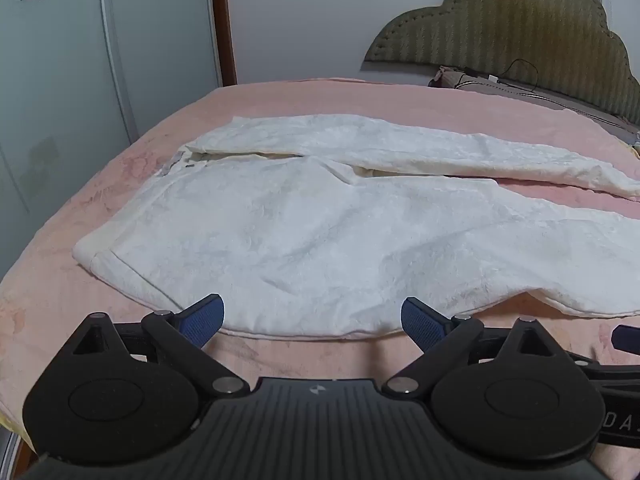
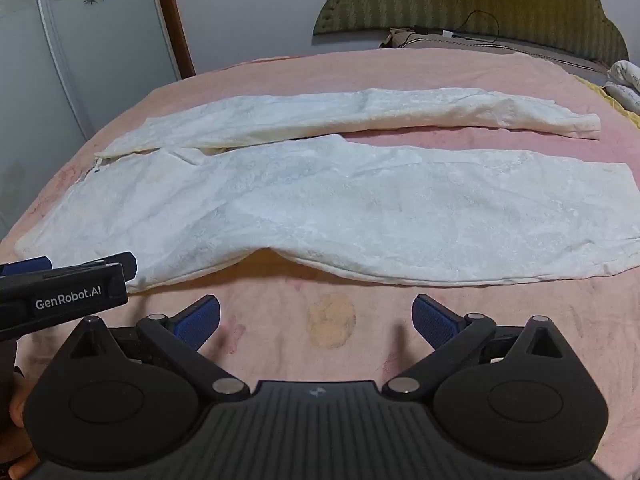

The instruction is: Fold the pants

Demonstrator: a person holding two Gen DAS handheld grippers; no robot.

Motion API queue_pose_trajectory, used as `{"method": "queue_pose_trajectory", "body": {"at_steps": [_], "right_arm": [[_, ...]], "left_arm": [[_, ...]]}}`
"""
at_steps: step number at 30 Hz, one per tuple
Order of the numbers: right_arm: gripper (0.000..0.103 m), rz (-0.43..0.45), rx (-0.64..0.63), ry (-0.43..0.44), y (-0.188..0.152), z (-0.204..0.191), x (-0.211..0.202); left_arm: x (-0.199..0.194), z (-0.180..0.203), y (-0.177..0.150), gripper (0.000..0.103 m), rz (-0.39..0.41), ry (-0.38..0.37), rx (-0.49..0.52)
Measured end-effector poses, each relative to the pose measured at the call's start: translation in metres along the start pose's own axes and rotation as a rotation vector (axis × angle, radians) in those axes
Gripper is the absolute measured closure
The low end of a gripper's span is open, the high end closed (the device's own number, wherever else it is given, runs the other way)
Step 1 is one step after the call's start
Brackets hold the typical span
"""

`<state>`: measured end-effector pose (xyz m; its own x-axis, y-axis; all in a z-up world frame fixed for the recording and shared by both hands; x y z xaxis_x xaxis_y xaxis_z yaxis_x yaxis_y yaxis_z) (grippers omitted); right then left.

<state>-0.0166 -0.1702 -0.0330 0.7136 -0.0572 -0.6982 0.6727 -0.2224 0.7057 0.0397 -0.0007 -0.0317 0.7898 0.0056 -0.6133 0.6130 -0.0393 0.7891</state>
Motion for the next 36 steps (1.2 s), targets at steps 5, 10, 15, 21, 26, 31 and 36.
{"method": "queue_pose_trajectory", "body": {"at_steps": [5, 10, 15, 21, 26, 31, 36], "right_arm": [[0.0, -0.006, -0.029, -0.014, -0.006, -0.005, 0.005], [0.0, -0.043, -0.044, -0.01, -0.002, -0.008, 0.009], [0.0, -0.037, -0.055, -0.003, -0.003, -0.01, 0.006], [0.0, -0.052, -0.059, 0.013, -0.004, -0.012, 0.007], [0.0, -0.053, -0.057, 0.016, -0.005, -0.014, 0.007], [0.0, -0.046, -0.061, 0.01, -0.005, -0.013, 0.006], [0.0, -0.051, -0.059, 0.016, -0.006, -0.014, 0.007]], "left_arm": [[0.002, -0.003, -0.008, 0.006, -0.026, -0.014, -0.046], [0.003, -0.009, -0.006, 0.007, -0.054, -0.029, -0.076], [0.003, -0.01, -0.007, 0.006, -0.056, -0.012, -0.077], [0.006, -0.008, -0.01, 0.006, -0.062, -0.005, -0.063], [0.006, -0.008, -0.011, 0.006, -0.06, -0.002, -0.056], [0.006, -0.01, -0.011, 0.006, -0.061, 0.001, -0.066], [0.007, -0.011, -0.012, 0.006, -0.068, 0.0, -0.066]]}}
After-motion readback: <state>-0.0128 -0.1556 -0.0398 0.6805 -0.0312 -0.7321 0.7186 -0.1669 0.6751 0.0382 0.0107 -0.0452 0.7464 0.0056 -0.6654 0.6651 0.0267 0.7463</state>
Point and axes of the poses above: each gripper's, at about its wrist camera, not at the fingertips, and x roughly the way its jaws point, z to its right, y to its top, the point moved 5 cm from there along x, roughly the way its jaws point, and after that the axes turned 6 degrees about -x, right-handed, at the moved point
